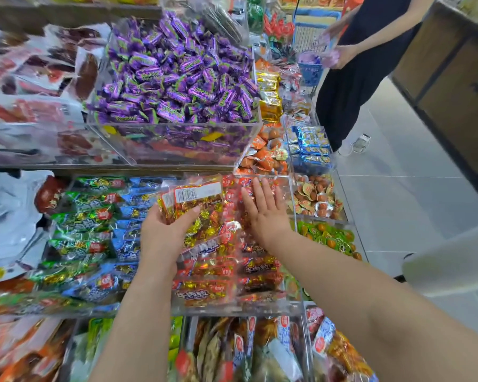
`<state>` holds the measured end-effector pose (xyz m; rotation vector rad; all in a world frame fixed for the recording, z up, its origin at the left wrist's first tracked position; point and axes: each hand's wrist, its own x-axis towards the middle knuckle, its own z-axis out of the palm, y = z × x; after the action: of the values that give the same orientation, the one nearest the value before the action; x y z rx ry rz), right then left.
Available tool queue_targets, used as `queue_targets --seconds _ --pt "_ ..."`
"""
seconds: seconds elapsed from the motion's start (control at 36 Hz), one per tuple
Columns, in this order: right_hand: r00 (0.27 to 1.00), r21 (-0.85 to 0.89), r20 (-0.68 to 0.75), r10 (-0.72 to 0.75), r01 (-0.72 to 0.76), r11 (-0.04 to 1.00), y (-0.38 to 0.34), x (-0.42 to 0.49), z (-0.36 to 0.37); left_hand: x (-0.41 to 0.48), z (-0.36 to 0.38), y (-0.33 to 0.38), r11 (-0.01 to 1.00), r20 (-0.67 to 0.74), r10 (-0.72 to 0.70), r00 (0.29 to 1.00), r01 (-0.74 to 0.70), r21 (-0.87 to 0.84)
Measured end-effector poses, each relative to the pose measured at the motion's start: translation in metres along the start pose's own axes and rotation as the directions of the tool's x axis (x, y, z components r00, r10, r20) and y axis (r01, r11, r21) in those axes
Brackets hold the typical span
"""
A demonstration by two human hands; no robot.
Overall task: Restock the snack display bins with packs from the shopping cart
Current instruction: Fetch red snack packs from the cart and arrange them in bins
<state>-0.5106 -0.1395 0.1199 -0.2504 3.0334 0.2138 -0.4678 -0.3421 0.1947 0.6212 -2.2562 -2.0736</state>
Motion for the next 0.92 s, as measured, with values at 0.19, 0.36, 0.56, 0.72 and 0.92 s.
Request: queue_targets --seconds 0.19,0.36,0.56,0.72,0.92 --pt "0.994 0.015 0.097 0.051 -0.053 0.998 -0.004 0.014 0.005 0.007 0.003 -0.007 0.996 -0.02 -0.068 0.998 0.066 -0.06" --pt "0.991 0.136 0.125 -0.055 0.038 0.99 0.006 0.001 -0.013 0.008 0.0 -0.014 0.961 0.009 -0.222 0.975 0.22 -0.168" --pt "0.84 0.322 -0.512 -0.18 0.382 0.866 0.013 -0.051 -0.052 -0.003 0.009 -0.009 0.919 0.069 -0.306 0.95 0.313 -0.239" --pt "0.674 0.062 -0.551 -0.491 0.62 0.782 0.016 -0.081 -0.071 -0.013 0.015 0.004 0.886 0.27 -0.373 0.887 0.427 -0.178" --pt "0.711 0.038 -0.573 -0.407 0.52 0.853 0.008 -0.103 -0.07 -0.03 0.021 0.006 0.875 0.351 -0.404 0.845 0.469 -0.12"
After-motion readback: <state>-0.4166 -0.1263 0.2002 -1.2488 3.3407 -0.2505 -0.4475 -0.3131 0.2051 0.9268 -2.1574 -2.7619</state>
